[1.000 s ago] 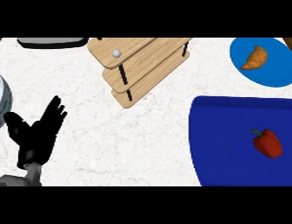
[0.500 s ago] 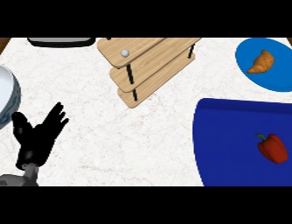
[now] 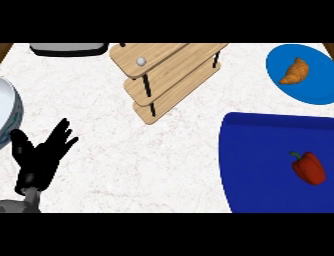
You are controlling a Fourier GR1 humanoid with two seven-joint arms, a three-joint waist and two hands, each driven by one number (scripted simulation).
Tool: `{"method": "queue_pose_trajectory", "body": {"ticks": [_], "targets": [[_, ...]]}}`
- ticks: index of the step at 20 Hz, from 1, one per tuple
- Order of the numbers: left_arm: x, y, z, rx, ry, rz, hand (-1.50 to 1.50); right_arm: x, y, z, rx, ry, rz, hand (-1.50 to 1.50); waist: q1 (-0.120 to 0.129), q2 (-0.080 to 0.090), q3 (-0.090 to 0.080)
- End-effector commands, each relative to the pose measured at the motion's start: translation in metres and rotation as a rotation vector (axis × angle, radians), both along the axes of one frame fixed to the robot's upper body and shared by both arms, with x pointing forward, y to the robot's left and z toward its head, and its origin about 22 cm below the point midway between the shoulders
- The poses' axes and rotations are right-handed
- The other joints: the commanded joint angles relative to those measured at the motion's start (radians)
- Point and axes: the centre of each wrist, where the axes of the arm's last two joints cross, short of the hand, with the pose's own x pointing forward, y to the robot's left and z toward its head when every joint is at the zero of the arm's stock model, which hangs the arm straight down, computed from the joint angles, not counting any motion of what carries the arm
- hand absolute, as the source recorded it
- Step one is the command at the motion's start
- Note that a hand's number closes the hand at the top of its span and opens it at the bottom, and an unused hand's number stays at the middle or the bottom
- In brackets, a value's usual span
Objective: Pick the bell pepper from the tray and place it in the tiered shelf
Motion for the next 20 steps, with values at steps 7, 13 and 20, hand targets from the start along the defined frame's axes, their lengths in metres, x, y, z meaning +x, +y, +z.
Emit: {"method": "queue_pose_trajectory", "body": {"ticks": [7, 13, 20], "targets": [[0.005, -0.005, -0.012, 0.011, 0.036, 0.002, 0.00, 0.025, 0.081, 0.007, -0.140, 0.054, -0.089, -1.50, 0.005, 0.007, -0.004], [-0.007, 0.024, 0.003, 0.000, 0.058, -0.007, 0.00, 0.020, 0.128, 0.006, -0.243, 0.116, -0.137, -1.50, 0.006, 0.004, -0.004], [-0.003, 0.008, 0.007, 0.017, 0.040, -0.005, 0.00, 0.014, 0.157, -0.026, -0.354, 0.163, -0.094, -1.50, 0.006, 0.005, -0.003]]}}
